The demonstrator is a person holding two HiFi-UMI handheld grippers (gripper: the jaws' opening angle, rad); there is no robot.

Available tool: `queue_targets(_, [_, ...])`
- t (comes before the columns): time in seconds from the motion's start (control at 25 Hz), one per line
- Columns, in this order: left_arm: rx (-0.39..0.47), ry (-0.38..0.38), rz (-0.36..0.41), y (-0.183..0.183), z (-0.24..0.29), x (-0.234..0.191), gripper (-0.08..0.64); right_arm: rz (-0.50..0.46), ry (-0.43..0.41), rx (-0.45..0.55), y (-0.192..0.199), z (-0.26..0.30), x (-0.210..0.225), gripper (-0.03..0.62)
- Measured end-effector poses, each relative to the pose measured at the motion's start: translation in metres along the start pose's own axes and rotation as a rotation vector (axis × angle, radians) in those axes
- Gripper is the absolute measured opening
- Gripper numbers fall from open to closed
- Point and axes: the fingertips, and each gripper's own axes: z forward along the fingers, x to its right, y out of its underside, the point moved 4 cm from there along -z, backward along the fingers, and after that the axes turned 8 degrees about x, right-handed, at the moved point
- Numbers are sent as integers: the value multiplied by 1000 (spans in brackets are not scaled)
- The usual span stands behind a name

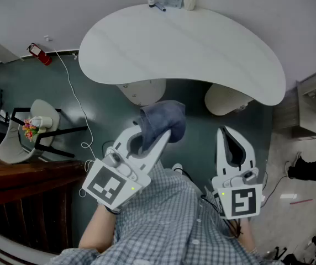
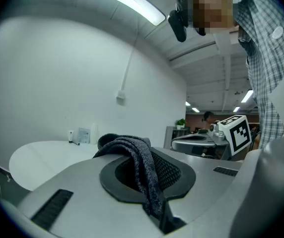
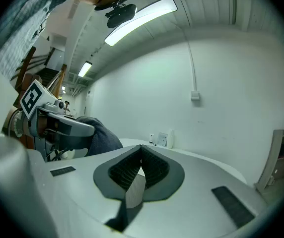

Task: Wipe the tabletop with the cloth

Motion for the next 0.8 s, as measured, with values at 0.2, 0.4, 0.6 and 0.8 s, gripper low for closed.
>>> queue_targets(0.2, [-53,23,27,9,9,5,32,-2,-13,1,2,3,0,9])
queue_targets(0.4, [-175,24,83,24,15,8,32,6,-16,-2,5,3,0,9])
queue_targets(0.6, [-188,30,76,27,16,8,32,25,-9,-4,7,3,0,9])
queue_targets(0.8, [-195,22,78,26,19,9,32,44,-7,-5,8,1,4,9])
